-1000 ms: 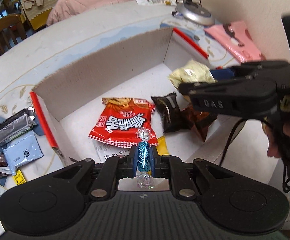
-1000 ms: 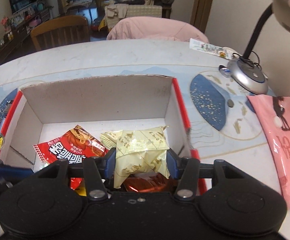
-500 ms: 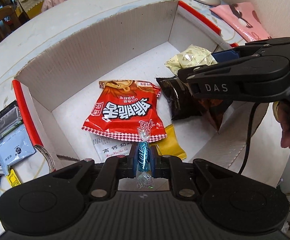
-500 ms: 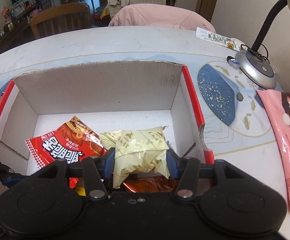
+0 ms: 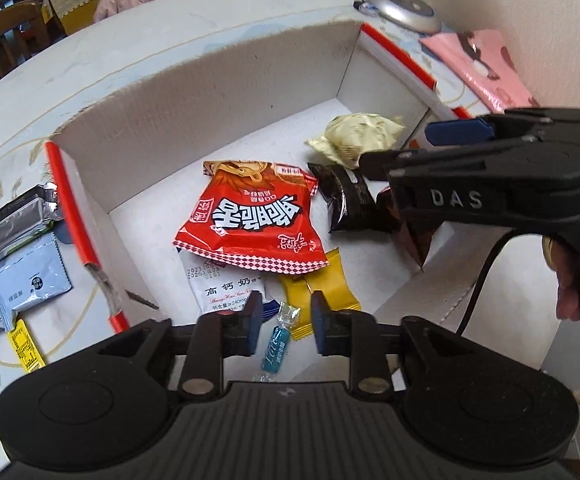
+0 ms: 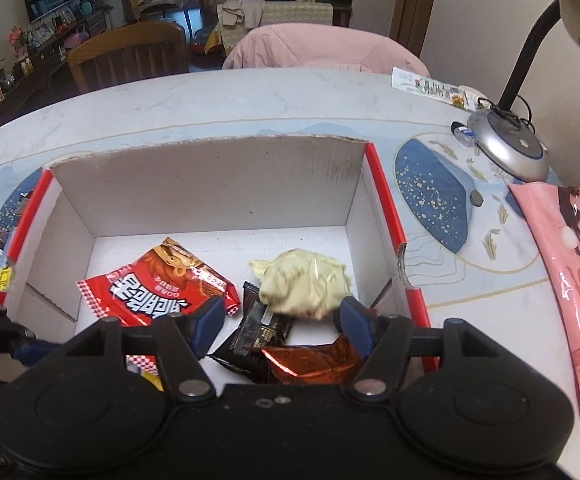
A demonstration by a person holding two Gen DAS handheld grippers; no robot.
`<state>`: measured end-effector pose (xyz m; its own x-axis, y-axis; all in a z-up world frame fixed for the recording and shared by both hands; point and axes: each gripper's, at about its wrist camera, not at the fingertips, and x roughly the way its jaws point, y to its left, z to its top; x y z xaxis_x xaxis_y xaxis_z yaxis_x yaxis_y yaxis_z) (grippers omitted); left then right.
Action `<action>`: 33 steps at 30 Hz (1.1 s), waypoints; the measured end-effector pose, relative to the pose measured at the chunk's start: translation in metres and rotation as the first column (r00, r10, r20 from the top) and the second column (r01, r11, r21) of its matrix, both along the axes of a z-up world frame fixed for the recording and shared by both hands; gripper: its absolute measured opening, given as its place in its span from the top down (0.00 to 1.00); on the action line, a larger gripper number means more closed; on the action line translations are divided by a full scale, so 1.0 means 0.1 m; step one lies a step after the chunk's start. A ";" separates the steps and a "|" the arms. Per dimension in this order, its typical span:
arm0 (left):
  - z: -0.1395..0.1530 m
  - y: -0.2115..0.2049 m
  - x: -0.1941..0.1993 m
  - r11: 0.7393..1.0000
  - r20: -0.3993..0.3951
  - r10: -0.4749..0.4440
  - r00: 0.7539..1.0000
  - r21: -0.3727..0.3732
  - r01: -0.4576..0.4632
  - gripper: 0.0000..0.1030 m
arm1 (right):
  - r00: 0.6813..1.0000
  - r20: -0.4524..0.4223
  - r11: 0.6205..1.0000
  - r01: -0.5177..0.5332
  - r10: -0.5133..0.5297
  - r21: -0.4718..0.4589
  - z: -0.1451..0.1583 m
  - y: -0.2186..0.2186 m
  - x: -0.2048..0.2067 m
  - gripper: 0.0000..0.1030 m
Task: Organize snacks
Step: 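Open both tools to drop the candy and pastry into the box, then withdraw both tools from the box toward the remaining snacks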
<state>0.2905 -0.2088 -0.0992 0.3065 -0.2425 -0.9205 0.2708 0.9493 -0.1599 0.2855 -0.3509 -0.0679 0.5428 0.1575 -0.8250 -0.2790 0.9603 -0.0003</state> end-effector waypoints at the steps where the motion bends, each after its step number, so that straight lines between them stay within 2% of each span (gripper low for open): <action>1: 0.02 0.02 -0.02 1.000 0.006 0.005 1.000 -0.006 -0.005 0.75 | 1.000 0.010 1.000 0.002 -0.002 0.001 0.03 0.00 -0.02 0.25; 8: 0.20 0.17 -0.15 0.998 0.041 0.027 0.999 -0.061 -0.024 0.72 | 0.999 0.050 1.000 0.009 -0.010 0.022 0.23 0.02 -0.20 0.21; 10: 0.26 0.22 -0.20 0.997 0.057 0.034 0.998 -0.076 -0.029 0.66 | 0.998 0.062 1.000 0.007 -0.009 0.028 0.29 0.03 -0.27 0.20; 12: 0.33 0.29 -0.26 0.994 0.077 0.047 0.996 -0.102 -0.039 0.44 | 0.997 0.075 0.999 0.008 -0.011 0.037 0.36 0.06 -0.34 0.18; 13: 0.37 0.32 -0.29 0.992 0.091 0.054 0.994 -0.118 -0.043 0.42 | 0.997 0.081 0.999 0.008 -0.012 0.045 0.39 0.07 -0.37 0.17; 22: 0.71 0.58 -0.58 0.987 0.200 0.062 0.978 -0.157 -0.030 0.40 | 0.988 0.148 0.994 0.025 -0.042 0.111 0.71 0.19 -0.69 0.05; 25: 0.81 0.70 -0.67 0.985 0.235 0.070 0.969 -0.167 -0.031 0.35 | 0.983 0.175 0.990 0.032 -0.056 0.137 0.80 0.25 -0.79 0.02; 33: 0.99 1.11 -0.94 0.980 0.330 0.120 0.936 -0.191 -0.058 0.29 | 0.966 0.239 0.978 0.048 -0.097 0.202 0.97 0.49 -1.06 0.00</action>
<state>0.1962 -0.0975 -0.0001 0.6195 -0.3478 -0.7037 0.2534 0.9371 -0.2401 0.1798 -0.3016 0.0288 0.7412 0.2530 -0.6218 -0.2232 0.9664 0.1272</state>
